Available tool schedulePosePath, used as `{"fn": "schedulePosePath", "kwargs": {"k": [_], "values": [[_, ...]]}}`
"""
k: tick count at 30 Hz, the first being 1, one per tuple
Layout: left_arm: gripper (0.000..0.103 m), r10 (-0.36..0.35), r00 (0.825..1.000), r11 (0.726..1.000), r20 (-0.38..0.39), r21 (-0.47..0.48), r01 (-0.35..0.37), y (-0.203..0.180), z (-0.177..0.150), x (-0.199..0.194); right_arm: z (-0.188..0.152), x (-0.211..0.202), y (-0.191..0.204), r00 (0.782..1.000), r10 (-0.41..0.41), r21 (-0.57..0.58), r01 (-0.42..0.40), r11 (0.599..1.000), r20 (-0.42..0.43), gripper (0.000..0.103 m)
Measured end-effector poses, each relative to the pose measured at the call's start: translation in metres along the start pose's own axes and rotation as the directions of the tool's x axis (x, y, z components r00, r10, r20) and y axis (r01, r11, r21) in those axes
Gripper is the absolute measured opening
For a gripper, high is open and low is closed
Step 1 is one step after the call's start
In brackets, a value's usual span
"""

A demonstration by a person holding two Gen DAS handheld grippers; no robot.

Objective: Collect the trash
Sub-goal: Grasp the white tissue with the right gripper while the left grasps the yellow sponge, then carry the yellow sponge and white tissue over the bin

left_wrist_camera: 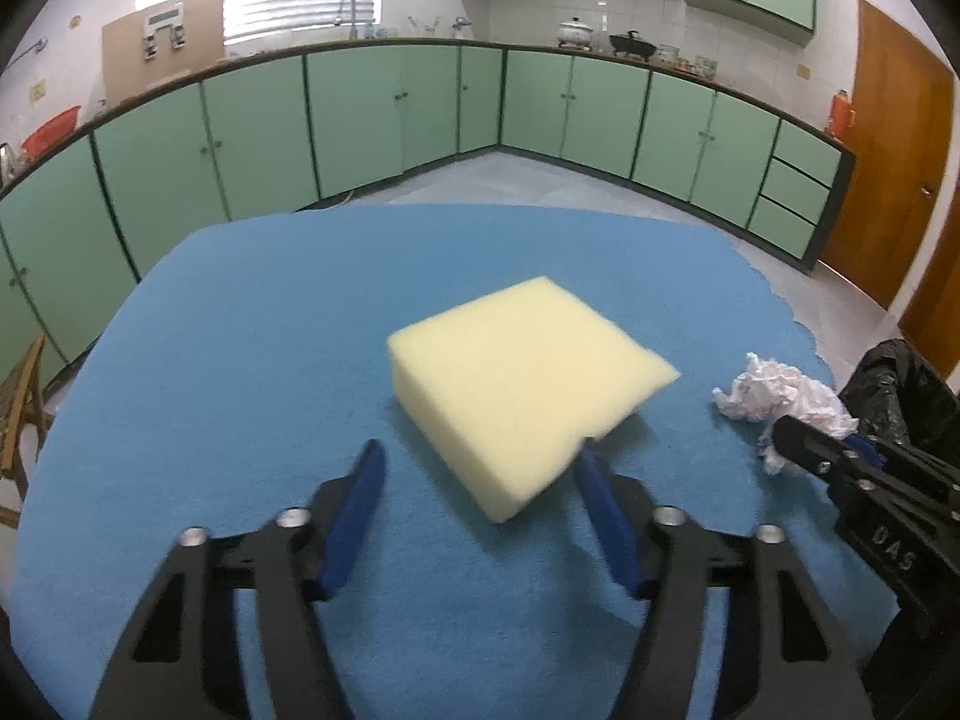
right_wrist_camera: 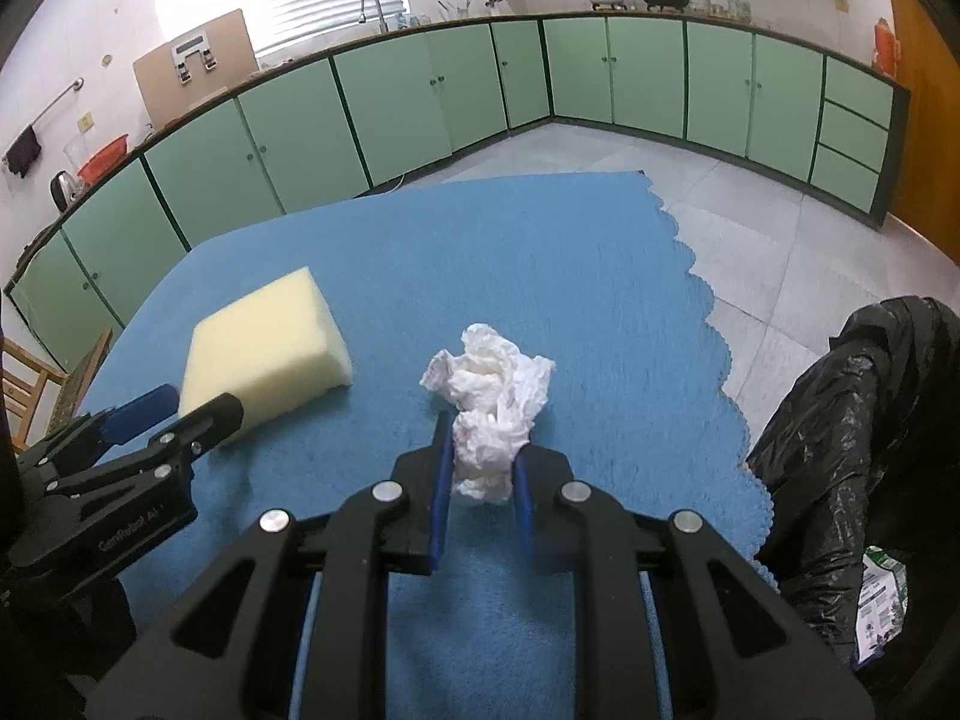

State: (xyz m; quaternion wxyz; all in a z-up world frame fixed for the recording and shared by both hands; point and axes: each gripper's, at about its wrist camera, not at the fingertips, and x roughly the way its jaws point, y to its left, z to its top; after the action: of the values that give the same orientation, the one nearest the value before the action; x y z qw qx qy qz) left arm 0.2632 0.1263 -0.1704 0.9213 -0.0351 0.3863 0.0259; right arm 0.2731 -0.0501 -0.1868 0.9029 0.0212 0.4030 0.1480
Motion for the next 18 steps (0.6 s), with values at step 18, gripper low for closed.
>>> {"fn": "schedulePosePath", "kwargs": {"k": [18], "values": [[0.033,-0.039,0.998,0.999,0.058,-0.006,0.04,0.006,-0.001,-0.034,-0.005,-0.016,0.0,1.0,0.008,0.01,-0.008,1.0,0.016,0.017]]}}
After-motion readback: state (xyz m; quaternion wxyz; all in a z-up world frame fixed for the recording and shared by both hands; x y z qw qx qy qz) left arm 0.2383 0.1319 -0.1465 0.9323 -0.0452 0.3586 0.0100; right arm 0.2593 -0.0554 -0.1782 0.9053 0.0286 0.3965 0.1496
